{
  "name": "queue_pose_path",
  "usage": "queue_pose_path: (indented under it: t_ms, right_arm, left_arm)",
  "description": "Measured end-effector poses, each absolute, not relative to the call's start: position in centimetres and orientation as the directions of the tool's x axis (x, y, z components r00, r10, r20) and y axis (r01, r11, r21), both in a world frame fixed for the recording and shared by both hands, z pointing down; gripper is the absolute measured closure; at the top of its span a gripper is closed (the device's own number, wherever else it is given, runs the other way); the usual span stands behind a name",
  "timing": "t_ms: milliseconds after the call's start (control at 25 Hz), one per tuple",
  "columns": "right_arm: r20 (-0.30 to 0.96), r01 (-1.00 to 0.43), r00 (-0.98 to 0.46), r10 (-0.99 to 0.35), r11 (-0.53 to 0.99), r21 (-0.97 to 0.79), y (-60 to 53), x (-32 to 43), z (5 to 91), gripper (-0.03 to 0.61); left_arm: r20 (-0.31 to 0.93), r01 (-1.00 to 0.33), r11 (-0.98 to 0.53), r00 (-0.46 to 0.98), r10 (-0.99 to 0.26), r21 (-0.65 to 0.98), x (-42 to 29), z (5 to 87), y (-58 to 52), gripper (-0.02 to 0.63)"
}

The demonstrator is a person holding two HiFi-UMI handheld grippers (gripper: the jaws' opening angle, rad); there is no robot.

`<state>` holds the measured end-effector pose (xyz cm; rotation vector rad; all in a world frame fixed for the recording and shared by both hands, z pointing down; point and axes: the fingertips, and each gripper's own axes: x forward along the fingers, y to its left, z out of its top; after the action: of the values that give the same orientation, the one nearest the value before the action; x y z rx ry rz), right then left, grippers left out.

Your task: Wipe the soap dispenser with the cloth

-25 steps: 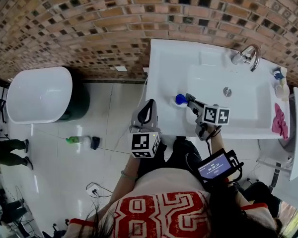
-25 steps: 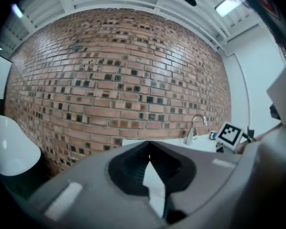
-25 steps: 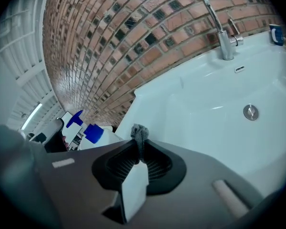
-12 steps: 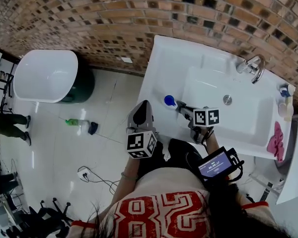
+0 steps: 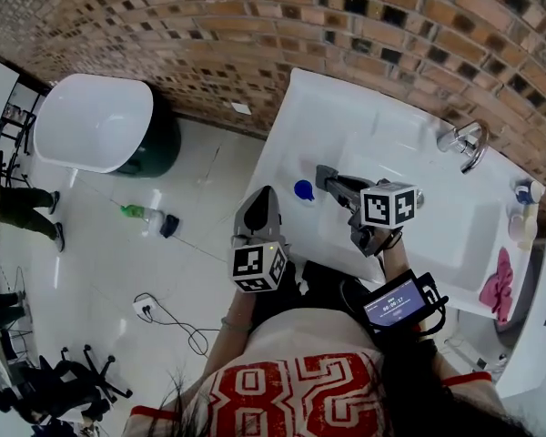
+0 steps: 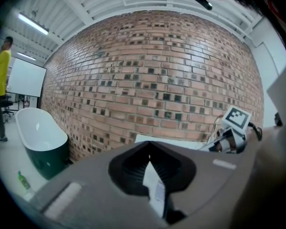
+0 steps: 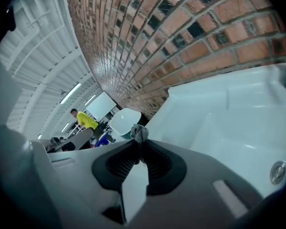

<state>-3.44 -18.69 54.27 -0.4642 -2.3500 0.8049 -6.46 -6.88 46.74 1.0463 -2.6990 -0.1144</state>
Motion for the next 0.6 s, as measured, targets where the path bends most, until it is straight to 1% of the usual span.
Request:
queue_pose_path:
  t_ms: [80,200,600]
  right_arm:
    - [0.419,0.156,-0.746,0.517,0.748,-0.645,-18.2,-3.6,53.9,0.528]
    - [0.43,0.158,-0.733,0.528,0.746,-0.647,-17.8,-3.6,54.6,0.528]
    - [0.528,0.049,-0.675,0.515,0.746,-0.665,-17.7,-2.8,60.7,0.528]
  left_arm:
    - [0.199,-0.647,0.747,-0.72,-0.665,0.154,-6.3,46.8,-6.8,0.611]
    - [0.198,-0.637,0.757,-0.731,-0.654,0.147,-6.2,46.6,-6.5,0.611]
    - [0.19,-0.621,0.773,-0.749,-0.634,0.131,-6.3,46.2,-5.5,0.61]
